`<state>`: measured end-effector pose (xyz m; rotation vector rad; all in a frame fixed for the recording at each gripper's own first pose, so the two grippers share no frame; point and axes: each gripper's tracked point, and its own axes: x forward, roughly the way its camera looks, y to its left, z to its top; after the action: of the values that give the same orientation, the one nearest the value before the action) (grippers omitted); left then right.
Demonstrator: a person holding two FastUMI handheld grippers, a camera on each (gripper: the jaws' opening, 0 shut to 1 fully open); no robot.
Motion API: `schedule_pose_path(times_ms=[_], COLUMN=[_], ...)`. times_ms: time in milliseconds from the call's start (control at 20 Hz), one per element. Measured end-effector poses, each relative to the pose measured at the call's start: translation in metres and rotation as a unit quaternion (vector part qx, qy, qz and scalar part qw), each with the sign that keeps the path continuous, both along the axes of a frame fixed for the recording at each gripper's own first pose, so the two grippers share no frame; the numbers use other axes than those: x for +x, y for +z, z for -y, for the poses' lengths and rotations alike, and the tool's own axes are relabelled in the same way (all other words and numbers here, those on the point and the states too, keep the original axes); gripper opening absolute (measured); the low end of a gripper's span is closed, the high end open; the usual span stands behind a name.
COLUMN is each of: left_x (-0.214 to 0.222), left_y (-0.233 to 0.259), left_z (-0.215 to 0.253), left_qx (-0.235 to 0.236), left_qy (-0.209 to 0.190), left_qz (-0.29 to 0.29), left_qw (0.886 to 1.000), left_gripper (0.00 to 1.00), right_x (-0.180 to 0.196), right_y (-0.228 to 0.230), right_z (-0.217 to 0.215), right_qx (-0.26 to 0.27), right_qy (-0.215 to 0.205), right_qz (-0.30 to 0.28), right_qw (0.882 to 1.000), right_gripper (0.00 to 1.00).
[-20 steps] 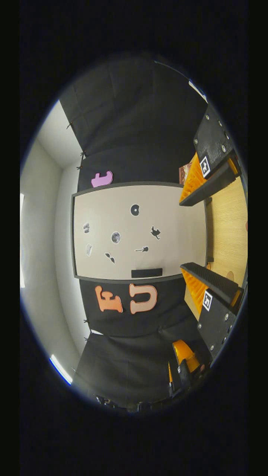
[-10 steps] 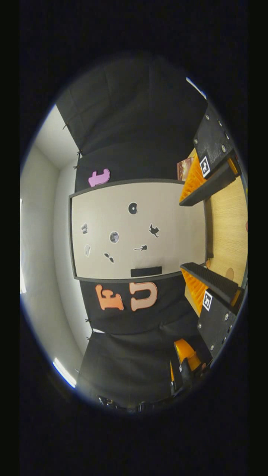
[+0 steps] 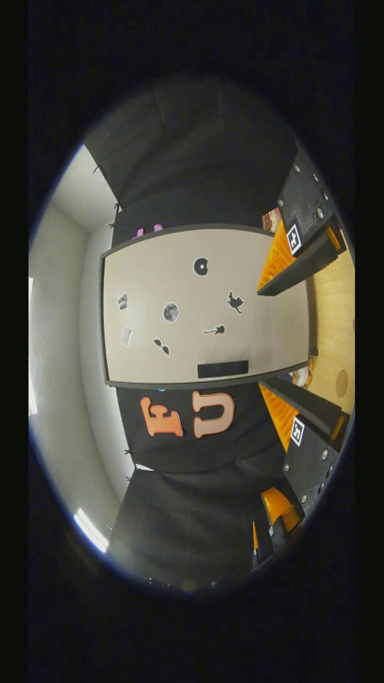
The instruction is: Open the cabinet door with the right hand, grasp the bottle in the cabinet with the left hand and place it on the coaster, then close the cabinet door with the right hand.
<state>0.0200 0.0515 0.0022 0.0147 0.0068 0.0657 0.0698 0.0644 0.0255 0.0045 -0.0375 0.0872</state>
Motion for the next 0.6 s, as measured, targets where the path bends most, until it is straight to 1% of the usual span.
schedule_pose_path(times_ms=[100,350,400,450,600], left_x=[0.005,0.015,0.018,0.02,0.026], left_y=[-0.002,-0.015,-0.015,-0.018,-0.022], left_z=[-0.011,-0.031,-0.037,-0.043,-0.058], left_qx=[0.001,-0.015,-0.016,-0.015,-0.014], left_qy=[-0.001,-0.006,-0.004,-0.003,0.002], left_qz=[0.0,-0.012,-0.011,-0.011,-0.016], left_qw=[1.0,1.0,1.0,1.0,1.0], left_gripper=[0.94,0.95,0.94,0.94,0.94], right_x=[0.019,0.071,0.083,0.095,0.129], right_y=[0.009,0.021,0.023,0.024,0.02], right_z=[-0.015,-0.046,-0.051,-0.054,-0.062], right_qx=[-0.012,-0.01,-0.01,-0.009,-0.005], right_qy=[0.004,0.01,0.01,0.006,0.002], right_qz=[0.006,0.01,0.011,0.012,0.005], right_qw=[1.0,1.0,1.0,1.0,1.0], right_gripper=[0.95,0.95,1.0,0.95,0.95])
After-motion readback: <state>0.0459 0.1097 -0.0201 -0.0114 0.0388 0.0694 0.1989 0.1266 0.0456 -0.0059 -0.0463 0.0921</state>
